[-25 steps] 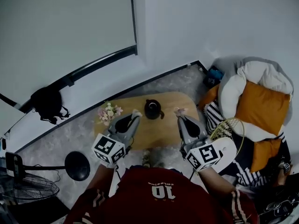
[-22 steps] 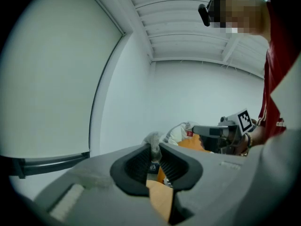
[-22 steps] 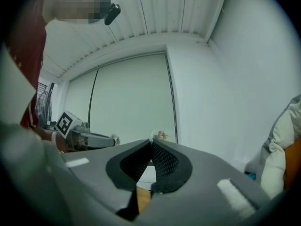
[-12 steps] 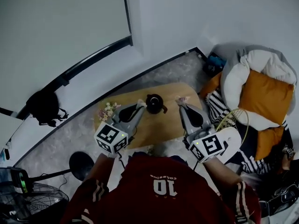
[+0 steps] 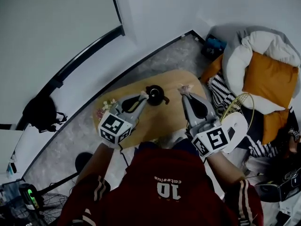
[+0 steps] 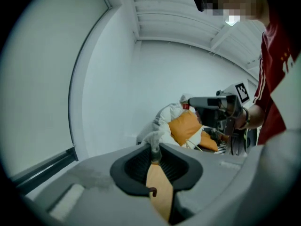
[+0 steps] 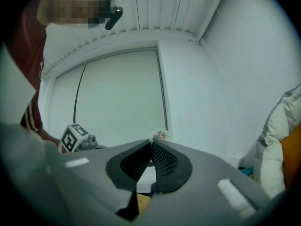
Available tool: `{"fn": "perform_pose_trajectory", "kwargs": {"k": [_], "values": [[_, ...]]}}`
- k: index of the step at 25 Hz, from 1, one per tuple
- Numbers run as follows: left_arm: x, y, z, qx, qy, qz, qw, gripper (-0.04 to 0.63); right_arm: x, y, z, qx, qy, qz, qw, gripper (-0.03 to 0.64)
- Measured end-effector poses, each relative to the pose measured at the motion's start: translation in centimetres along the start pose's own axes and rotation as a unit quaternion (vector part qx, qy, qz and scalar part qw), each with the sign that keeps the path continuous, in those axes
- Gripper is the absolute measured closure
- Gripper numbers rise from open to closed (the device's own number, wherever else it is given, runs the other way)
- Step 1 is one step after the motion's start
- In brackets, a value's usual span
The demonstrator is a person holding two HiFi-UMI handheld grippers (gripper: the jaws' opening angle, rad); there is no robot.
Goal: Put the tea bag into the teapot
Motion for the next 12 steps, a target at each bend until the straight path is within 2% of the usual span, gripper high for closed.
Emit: {"fn": "perform_pose_trajectory", "kwargs": {"k": [3, 8, 12], "values": [[-0.9, -1.5, -2.1, -0.026, 0.007, -0.020, 0.9994, 0.542, 0.7, -0.5, 0.0, 0.001, -0.014, -0.010, 1.000, 0.620], [-1.3, -4.3, -6.0, -0.078, 0.024, -0.111, 0.9905, 0.541, 1.9, -1.5, 0.3, -0.002, -0.028, -0.032, 0.999, 0.620], [-1.6, -6.4, -8.8, -0.112, 0.017, -0.117, 0.9866, 0.541, 2.8, -2.1, 0.3, -0.012, -0.030, -0.040, 0.999, 0.618]]}}
Point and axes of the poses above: the fingertips, and each gripper's own axes: z backward along the fingers, x to its right, y out of its top, the point moved 8 cm from there along z, backward along the fingers, and after that the axes turned 3 degrees about -x, right-handed, at the moved point
